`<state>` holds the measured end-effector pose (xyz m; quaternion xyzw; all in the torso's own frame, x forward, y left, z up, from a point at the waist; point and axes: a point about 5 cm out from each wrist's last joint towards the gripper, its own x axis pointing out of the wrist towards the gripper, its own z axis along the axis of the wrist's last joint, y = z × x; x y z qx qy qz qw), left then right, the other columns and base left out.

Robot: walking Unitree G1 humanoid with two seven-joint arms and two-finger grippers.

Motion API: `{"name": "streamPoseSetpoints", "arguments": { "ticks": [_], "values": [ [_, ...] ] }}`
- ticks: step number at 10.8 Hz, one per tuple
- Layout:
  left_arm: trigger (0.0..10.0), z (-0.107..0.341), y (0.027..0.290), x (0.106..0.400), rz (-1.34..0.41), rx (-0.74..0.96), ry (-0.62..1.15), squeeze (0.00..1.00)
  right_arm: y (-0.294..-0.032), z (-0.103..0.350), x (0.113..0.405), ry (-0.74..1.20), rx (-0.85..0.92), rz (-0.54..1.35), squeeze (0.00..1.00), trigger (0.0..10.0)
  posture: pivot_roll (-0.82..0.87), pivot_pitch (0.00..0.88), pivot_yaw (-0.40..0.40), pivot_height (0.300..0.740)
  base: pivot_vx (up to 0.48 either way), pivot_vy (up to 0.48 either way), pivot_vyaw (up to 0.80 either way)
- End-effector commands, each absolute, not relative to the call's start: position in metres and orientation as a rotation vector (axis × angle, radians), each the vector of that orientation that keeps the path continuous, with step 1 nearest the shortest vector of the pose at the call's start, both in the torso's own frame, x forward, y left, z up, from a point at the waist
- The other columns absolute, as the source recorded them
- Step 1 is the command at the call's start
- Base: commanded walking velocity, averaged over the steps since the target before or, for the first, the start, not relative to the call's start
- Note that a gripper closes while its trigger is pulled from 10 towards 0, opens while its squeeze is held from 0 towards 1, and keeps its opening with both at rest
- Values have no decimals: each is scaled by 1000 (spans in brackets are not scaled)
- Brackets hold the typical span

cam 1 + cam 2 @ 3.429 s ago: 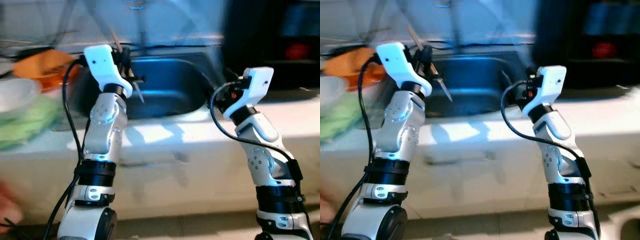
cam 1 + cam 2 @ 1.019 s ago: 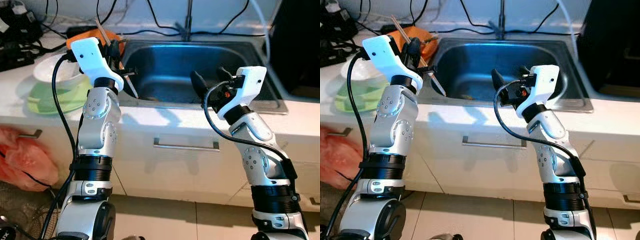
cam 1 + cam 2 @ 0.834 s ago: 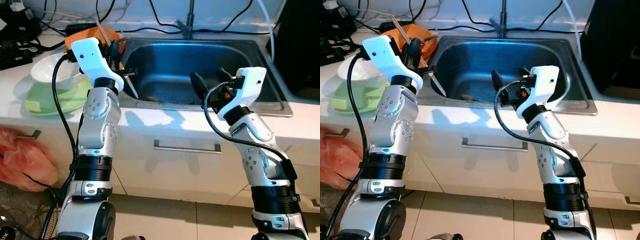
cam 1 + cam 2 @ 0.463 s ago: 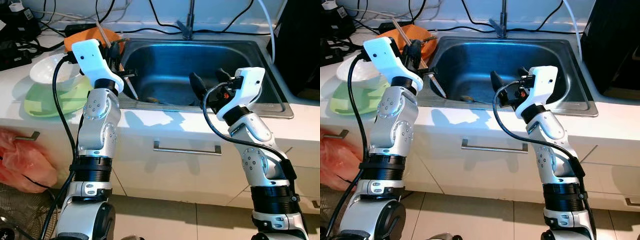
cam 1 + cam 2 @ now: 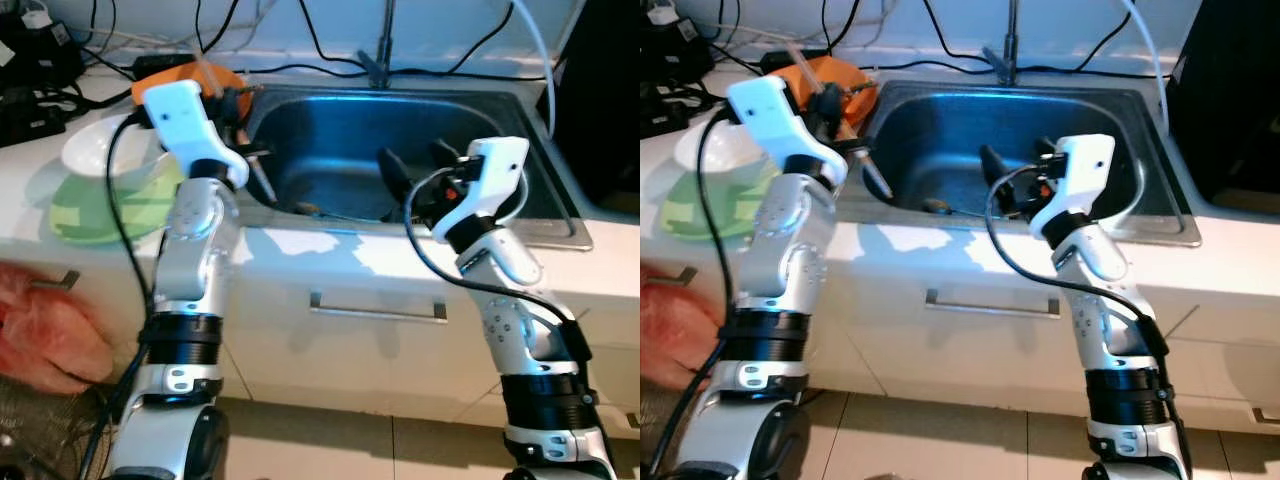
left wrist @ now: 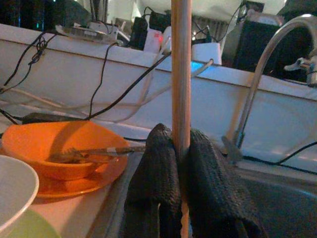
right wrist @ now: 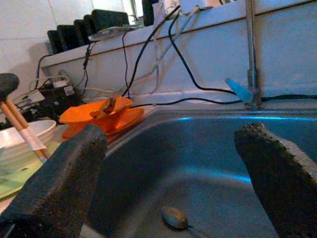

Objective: Kitchen organization

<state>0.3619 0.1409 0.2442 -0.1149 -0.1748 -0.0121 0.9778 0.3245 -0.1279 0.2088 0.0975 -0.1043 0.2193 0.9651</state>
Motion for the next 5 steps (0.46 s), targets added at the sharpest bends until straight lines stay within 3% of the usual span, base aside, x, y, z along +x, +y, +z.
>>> {"name": "streamPoseSetpoints", "arguments": {
  "ticks": [1, 5],
  "values": [
    [0, 245, 137, 361, -30, -225, -350, 0, -132, 212, 323, -225, 186, 437, 788, 10000, 6, 49, 43, 740, 439, 0, 0],
    [0, 245, 136, 361, -35, -240, -355, 0, -133, 211, 323, -225, 184, 429, 788, 10000, 4, 51, 47, 740, 442, 0, 0]
  ]
}}
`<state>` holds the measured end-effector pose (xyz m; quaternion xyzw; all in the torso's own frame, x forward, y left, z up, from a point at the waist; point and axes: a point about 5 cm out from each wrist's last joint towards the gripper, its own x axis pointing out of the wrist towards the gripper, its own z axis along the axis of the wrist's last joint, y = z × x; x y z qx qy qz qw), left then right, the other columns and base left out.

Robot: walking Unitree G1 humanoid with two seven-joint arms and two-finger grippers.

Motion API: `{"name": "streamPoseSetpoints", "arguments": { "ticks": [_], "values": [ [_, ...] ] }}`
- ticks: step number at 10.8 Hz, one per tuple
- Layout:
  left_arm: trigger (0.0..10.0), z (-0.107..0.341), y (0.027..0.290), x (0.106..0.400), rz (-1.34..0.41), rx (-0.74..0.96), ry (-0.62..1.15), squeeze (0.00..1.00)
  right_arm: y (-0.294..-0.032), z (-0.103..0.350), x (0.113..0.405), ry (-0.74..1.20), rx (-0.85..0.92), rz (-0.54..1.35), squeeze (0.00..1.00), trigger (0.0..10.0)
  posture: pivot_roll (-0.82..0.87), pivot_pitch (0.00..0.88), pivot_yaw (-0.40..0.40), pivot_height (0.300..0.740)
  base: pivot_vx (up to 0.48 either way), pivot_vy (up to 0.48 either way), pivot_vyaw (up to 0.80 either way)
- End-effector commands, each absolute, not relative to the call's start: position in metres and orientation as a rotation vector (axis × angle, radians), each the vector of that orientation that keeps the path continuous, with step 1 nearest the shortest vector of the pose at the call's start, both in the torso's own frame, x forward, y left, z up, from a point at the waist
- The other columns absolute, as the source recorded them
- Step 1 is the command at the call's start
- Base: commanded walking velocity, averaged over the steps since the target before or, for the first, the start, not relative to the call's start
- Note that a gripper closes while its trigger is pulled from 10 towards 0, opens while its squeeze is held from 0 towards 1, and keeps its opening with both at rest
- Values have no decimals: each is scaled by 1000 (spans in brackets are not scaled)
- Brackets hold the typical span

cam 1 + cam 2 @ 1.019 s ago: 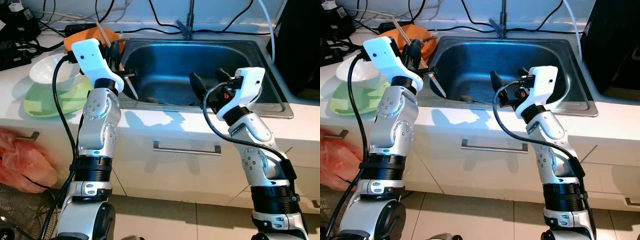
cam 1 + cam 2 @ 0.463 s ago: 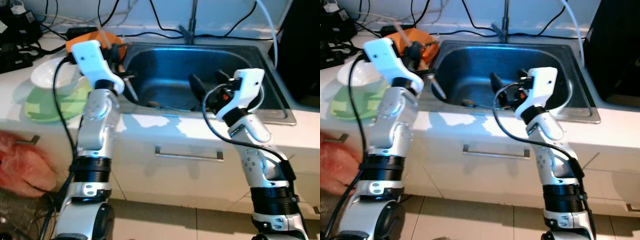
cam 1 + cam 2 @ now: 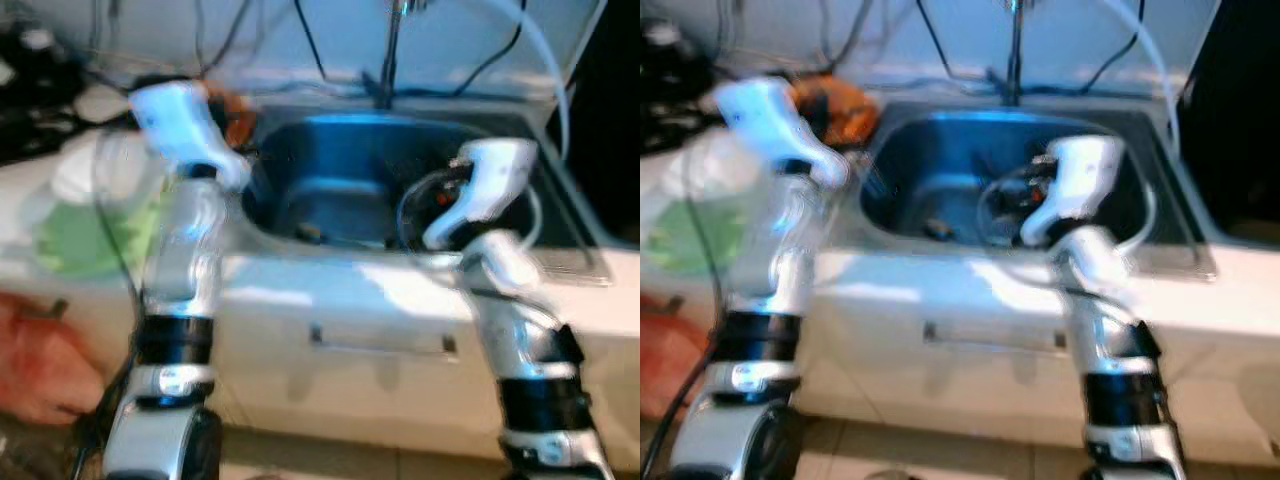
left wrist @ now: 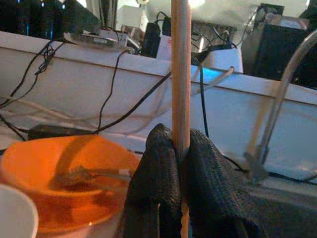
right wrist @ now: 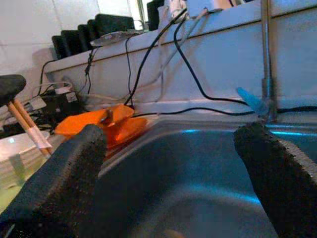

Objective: Kitchen organization

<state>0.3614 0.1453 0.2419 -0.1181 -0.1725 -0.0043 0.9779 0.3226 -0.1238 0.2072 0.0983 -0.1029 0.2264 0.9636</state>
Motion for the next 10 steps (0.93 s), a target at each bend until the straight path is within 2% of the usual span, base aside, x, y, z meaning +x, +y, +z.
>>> {"name": "streamPoseSetpoints", "arguments": {
  "ticks": [1, 2, 3, 4, 6, 9, 10],
  "values": [
    [0, 246, 135, 360, -38, -242, -364, 0, -133, 211, 322, -223, 185, 430, 788, 10000, 5, 52, 45, 740, 0, 0, 0],
    [0, 247, 135, 360, -39, -236, -364, 0, -133, 210, 322, -220, 188, 431, 788, 10000, 5, 53, 45, 740, 0, 0, 0],
    [0, 246, 135, 360, -36, -240, -360, 0, -132, 210, 322, -214, 194, 436, 561, 10000, 6, 54, 44, 740, 0, 0, 0],
    [0, 245, 133, 360, -42, -246, -356, 0, -130, 209, 322, -209, 210, 446, 0, 10000, 6, 55, 45, 740, 0, 0, 0],
    [0, 239, 132, 363, -50, -326, -313, 0, -129, 210, 321, -212, 212, 449, 0, 10000, 5, 55, 46, 740, 0, 0, 0],
    [0, 239, 133, 364, -59, -321, -319, 0, -131, 211, 323, -210, 206, 435, 0, 10000, 3, 53, 46, 740, 0, 0, 0],
    [588, 242, 132, 363, -65, -326, -330, 0, -131, 211, 323, -212, 207, 428, 0, 10000, 4, 52, 46, 740, 0, 0, 0]
  ]
}}
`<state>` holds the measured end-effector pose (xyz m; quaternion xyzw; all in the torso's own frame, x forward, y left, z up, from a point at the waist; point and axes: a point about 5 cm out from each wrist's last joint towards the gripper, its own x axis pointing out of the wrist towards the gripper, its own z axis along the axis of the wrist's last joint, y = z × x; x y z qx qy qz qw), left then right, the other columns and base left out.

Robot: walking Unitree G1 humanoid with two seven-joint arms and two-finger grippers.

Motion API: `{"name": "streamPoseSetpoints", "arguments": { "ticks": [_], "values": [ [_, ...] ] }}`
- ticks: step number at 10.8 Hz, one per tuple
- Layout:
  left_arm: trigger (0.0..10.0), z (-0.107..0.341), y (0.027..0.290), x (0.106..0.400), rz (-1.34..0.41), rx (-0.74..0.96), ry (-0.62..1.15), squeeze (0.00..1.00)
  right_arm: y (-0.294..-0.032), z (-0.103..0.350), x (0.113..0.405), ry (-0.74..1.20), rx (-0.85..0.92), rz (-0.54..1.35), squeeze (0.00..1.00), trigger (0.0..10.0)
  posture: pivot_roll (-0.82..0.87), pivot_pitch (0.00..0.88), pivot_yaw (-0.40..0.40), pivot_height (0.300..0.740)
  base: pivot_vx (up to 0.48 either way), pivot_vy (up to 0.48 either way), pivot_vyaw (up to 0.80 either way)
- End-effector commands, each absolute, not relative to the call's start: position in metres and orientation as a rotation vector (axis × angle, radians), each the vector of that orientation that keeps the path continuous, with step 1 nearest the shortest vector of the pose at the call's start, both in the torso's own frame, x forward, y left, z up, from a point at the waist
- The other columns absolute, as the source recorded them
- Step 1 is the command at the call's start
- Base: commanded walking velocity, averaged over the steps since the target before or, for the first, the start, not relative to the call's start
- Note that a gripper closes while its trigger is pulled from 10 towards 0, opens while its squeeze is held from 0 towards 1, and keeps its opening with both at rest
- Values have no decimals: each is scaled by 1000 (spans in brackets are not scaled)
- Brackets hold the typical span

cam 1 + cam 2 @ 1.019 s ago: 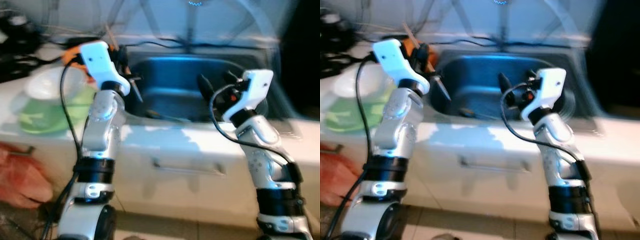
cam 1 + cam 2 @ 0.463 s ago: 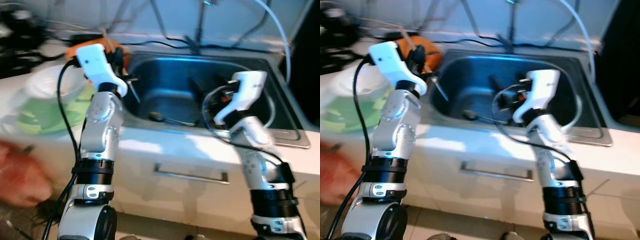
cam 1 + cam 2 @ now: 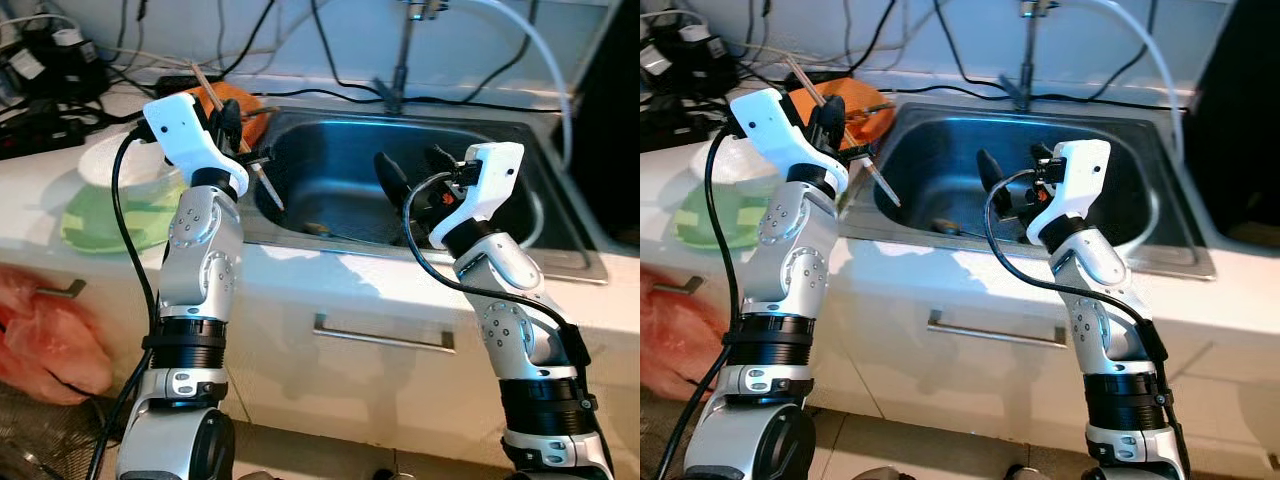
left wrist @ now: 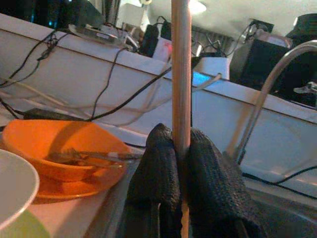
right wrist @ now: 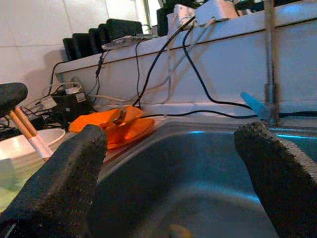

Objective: Kitchen organization

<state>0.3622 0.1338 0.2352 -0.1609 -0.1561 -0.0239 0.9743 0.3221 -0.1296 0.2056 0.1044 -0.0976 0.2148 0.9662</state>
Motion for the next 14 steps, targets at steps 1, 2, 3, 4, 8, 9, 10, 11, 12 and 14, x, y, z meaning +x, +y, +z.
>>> {"name": "streamPoseSetpoints", "arguments": {
  "ticks": [1, 2, 3, 4, 8, 9, 10, 11, 12, 14],
  "values": [
    [0, 241, 132, 363, -66, -329, -328, 0, -132, 212, 323, -215, 205, 424, 0, 10000, 4, 51, 46, 740, 0, 0, 0],
    [0, 241, 133, 364, -63, -323, -324, 0, -132, 212, 324, -218, 201, 419, 0, 10000, 4, 51, 47, 740, 0, 0, 0],
    [0, 239, 135, 364, -51, -312, -316, 0, -133, 212, 323, -220, 199, 416, 0, 10000, 5, 54, 46, 740, 450, 0, 0],
    [0, 238, 136, 363, -47, -321, -312, 0, -133, 211, 322, -220, 199, 414, 0, 10000, 4, 56, 45, 740, 442, 0, 0],
    [0, 231, 134, 355, -45, -326, -293, 0, -134, 205, 317, -197, 242, 363, 0, 10000, 5, 102, 25, 740, 0, 0, 0],
    [0, 229, 135, 354, -43, -330, -287, 0, -134, 202, 314, -181, 256, 355, 0, 10000, 2, 120, 17, 740, 0, 0, 0],
    [0, 228, 134, 355, -47, -345, -276, 0, -130, 199, 310, -145, 288, 371, 0, 10000, 0, 139, 11, 740, 0, 0, 0],
    [0, 228, 133, 355, -50, -358, -274, 0, -129, 198, 308, -139, 300, 377, 0, 10000, 1, 145, 8, 740, 0, 0, 0],
    [0, 228, 130, 355, -66, -396, -263, 0, -128, 198, 307, -138, 313, 370, 0, 10000, 4, 164, 4, 740, 0, 0, 0],
    [0, 231, 120, 355, -130, -500, -245, 0, -126, 198, 303, -132, 440, 316, 0, 10000, 6, 194, 5, 740, 0, 0, 0]
  ]
}}
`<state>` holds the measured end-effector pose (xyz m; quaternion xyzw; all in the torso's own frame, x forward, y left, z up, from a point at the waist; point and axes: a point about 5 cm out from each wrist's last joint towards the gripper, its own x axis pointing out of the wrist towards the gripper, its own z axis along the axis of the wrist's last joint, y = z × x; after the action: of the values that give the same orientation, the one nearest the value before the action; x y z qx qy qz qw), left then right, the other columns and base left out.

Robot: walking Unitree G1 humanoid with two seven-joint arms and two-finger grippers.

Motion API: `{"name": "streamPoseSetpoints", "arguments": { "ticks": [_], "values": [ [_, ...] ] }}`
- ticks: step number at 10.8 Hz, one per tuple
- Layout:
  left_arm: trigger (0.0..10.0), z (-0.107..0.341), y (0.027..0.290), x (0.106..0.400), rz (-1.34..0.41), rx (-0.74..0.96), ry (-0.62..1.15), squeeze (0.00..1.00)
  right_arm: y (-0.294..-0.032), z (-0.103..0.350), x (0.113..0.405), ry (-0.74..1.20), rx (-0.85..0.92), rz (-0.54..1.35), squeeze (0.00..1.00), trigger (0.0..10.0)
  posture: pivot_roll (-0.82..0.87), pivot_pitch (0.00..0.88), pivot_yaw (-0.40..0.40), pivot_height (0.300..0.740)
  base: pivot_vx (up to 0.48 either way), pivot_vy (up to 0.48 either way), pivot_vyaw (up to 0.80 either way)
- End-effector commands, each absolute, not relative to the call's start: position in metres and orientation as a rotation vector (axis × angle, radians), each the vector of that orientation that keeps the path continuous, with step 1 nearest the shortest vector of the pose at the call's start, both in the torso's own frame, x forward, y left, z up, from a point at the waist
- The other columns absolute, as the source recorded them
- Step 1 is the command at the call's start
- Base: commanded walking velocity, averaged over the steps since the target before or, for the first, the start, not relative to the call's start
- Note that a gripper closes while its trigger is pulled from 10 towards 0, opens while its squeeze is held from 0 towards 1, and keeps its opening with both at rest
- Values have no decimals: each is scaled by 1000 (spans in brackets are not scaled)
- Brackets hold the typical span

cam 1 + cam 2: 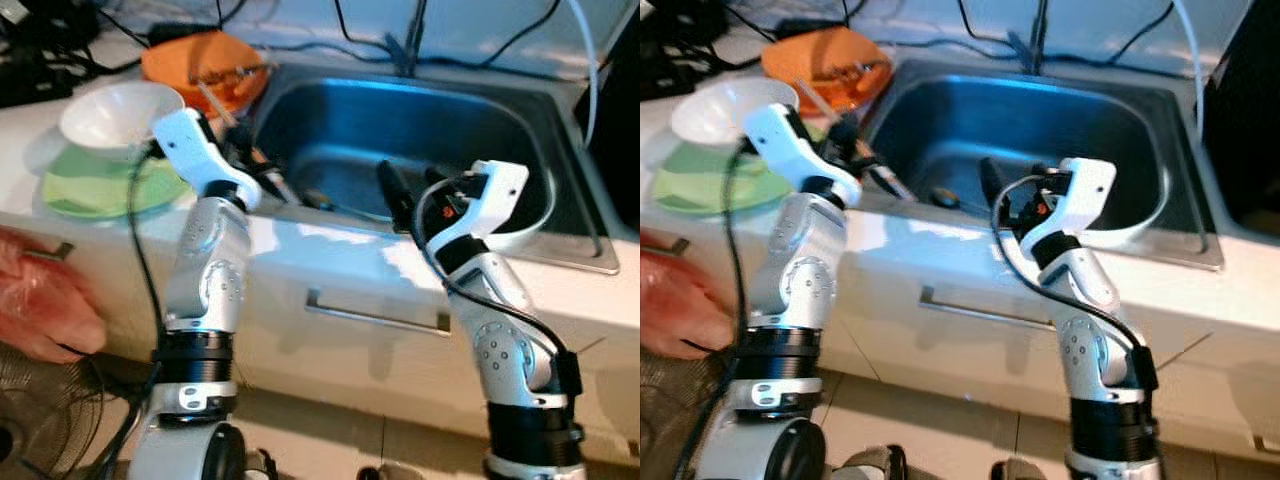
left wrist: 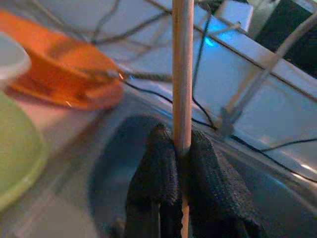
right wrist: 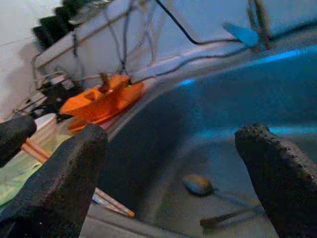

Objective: Kitchen organization

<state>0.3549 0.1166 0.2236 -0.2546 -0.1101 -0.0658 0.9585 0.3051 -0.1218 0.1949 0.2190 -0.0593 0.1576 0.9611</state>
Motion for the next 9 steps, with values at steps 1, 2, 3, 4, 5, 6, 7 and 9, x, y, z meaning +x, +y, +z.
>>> {"name": "streamPoseSetpoints", "arguments": {
  "ticks": [1, 2, 3, 4, 5, 6, 7, 9],
  "values": [
    [0, 233, 113, 355, -171, -555, -242, 0, -124, 197, 302, -118, 467, 303, 0, 10000, 7, 206, 7, 740, 0, 0, 0],
    [0, 238, 102, 354, -240, -697, -226, 0, -119, 195, 299, -83, 552, 313, 0, 10000, 8, 216, 10, 740, 0, 0, 0],
    [0, 244, 96, 357, -283, -847, -211, 0, -116, 196, 299, -75, 604, 310, 0, 10000, 9, 222, 13, 740, 0, 0, 0],
    [0, 249, 94, 360, -303, -922, -216, 0, -115, 197, 300, -71, 633, 307, 0, 10000, 9, 223, 15, 740, 0, 0, 0],
    [0, 265, 93, 365, -334, -1047, -246, 0, -114, 198, 302, -66, 655, 304, 0, 10000, 10, 222, 18, 740, 0, 0, 0],
    [0, 276, 95, 369, -362, -1153, -266, 0, -114, 198, 303, -62, 674, 303, 0, 10000, 12, 216, 20, 740, 0, 0, 0],
    [0, 282, 96, 371, -382, -1228, -271, 0, -113, 199, 304, -58, 690, 304, 0, 10000, 13, 213, 22, 740, 0, 0, 0],
    [0, 279, 95, 376, -381, -1359, -246, 0, -106, 203, 304, -56, 746, 338, 0, 10000, 14, 203, 27, 740, 0, 0, 0]
  ]
}}
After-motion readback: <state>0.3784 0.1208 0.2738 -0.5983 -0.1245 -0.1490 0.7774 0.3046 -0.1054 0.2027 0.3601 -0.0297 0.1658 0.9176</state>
